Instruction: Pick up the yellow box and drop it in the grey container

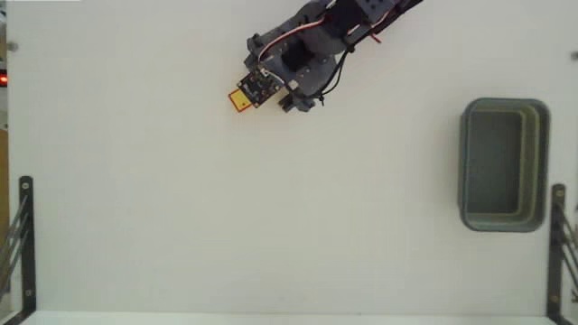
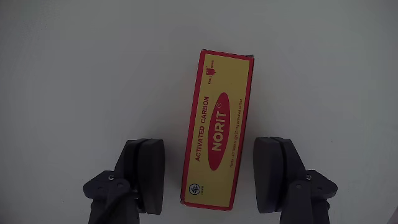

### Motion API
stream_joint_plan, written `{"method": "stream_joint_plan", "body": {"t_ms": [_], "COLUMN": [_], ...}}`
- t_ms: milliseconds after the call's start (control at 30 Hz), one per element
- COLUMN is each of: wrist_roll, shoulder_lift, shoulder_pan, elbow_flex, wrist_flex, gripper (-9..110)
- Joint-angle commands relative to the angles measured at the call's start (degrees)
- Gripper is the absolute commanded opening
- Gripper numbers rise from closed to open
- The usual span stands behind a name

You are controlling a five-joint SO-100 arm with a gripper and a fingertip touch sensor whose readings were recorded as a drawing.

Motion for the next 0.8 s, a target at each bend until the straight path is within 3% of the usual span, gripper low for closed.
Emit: {"method": "stream_joint_plan", "body": {"t_ms": [0, 767], "wrist_roll": [0.26, 0.26], "shoulder_lift": [1.37, 1.37], "shoulder_pan": [1.13, 1.13], "elbow_flex": [0.1, 0.1], "wrist_flex": [-1.03, -1.03], "gripper": [85, 79]}}
